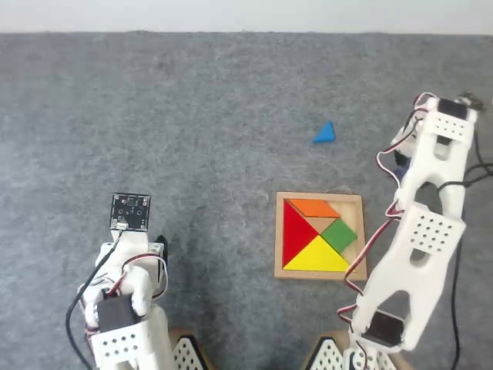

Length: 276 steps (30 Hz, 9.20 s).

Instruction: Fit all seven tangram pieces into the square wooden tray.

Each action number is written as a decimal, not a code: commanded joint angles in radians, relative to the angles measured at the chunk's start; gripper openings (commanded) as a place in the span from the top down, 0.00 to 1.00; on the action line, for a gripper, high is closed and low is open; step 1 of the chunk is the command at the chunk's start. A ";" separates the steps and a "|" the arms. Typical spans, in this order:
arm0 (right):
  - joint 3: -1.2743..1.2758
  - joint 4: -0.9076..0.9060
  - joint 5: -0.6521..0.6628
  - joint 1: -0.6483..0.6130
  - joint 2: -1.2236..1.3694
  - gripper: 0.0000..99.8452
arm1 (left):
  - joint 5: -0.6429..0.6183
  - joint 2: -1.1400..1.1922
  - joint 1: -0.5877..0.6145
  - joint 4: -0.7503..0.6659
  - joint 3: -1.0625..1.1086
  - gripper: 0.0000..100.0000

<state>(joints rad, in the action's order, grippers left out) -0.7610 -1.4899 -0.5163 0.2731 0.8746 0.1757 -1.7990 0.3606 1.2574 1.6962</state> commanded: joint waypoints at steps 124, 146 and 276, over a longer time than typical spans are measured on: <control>0.112 0.489 0.436 -0.415 -0.110 0.64 | -0.011 -0.020 -0.006 0.006 -0.015 0.82; 0.087 0.354 0.445 -0.398 -0.021 0.83 | -0.011 -0.020 -0.006 0.006 -0.015 0.82; 1.415 0.274 1.132 -0.211 -1.050 0.87 | -0.011 -0.020 -0.006 0.006 -0.015 0.82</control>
<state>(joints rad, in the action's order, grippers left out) 0.7396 -1.2183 0.5010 0.0506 -0.1366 0.1757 -1.7990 0.3606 1.2574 1.6962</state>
